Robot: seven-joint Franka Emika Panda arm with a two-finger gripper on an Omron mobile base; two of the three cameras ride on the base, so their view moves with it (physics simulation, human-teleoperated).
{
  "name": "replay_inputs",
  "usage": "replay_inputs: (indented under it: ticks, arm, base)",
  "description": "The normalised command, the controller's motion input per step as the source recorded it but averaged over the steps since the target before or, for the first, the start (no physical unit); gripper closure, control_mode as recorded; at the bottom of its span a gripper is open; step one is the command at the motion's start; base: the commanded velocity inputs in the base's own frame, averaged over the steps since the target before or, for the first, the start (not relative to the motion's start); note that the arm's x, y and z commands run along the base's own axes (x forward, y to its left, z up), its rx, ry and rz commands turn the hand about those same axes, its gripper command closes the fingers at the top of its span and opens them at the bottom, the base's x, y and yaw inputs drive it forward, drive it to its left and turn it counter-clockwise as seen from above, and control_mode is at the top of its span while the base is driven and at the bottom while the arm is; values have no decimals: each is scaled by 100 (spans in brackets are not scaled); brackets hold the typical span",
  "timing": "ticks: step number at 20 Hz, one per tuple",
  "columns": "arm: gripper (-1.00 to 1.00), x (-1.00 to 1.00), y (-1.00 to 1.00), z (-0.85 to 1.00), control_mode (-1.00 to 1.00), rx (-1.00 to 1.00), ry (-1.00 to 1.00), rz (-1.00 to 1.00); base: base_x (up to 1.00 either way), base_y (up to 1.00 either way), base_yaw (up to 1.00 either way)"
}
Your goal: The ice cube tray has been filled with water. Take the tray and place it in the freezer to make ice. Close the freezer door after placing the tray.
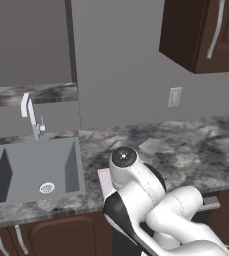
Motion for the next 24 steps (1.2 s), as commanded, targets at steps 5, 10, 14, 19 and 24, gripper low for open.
replay_inputs:
  ticks: [5, 10, 14, 19, 24]
  arm:
    - [-100, -4, 3, 0, -100, -8, 0, 5]
    - [-100, 0, 12, -15, -100, -5, -1, 2]
    - [-100, 0, 24, -30, -100, -7, -4, 0]
    - [-100, 0, 25, -34, -100, -9, -4, 0]
    - [-100, 0, 13, -36, -100, -9, -9, 0]
  base:
    - [0, 0, 0]
    - [0, 0, 0]
    - [0, 0, 0]
    - [0, 0, 0]
    - [0, 0, 0]
